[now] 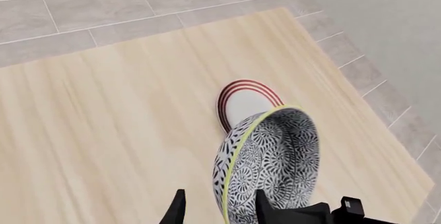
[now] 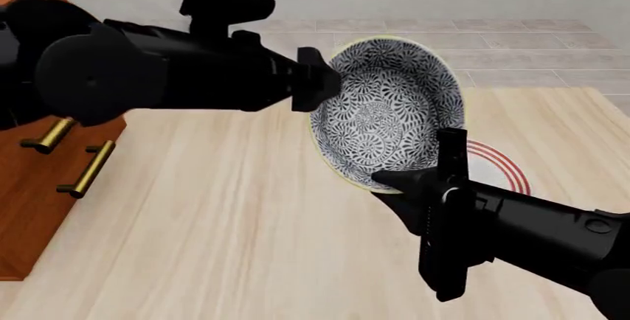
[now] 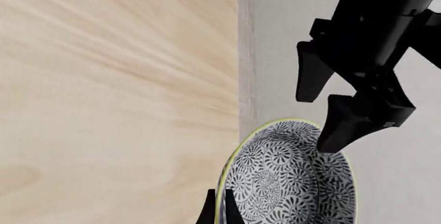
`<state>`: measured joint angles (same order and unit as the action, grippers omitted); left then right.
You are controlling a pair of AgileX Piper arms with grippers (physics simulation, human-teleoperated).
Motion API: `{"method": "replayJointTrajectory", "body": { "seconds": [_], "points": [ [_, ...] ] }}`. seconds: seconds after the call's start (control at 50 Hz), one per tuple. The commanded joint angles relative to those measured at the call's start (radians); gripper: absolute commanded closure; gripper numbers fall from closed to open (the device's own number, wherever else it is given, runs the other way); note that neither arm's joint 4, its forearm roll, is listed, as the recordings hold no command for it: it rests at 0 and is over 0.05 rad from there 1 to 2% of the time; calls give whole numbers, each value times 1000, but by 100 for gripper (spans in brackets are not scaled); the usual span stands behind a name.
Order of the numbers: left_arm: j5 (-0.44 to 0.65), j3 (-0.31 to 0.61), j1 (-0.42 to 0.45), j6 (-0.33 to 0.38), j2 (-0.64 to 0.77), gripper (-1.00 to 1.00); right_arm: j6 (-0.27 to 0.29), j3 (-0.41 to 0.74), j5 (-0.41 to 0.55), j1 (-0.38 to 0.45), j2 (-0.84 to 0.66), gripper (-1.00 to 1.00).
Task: Put the bowl on top of the cabinet.
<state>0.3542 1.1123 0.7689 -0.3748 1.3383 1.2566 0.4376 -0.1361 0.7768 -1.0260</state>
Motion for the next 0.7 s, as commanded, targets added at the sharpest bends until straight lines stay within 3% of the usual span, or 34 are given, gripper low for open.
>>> {"method": "replayJointTrajectory", "body": {
  "seconds": [0.02,0.56,0.58,0.7],
  "points": [
    [-18,-4,-9,4,22,-100,0,6,-7,-1,0,100],
    [-60,-12,-2,12,67,-100,0,6,-7,-1,0,100],
    [-59,-11,0,9,68,100,0,6,-7,-1,0,100],
    [-68,-17,0,13,68,100,0,6,-7,-1,0,100]
  ]
}}
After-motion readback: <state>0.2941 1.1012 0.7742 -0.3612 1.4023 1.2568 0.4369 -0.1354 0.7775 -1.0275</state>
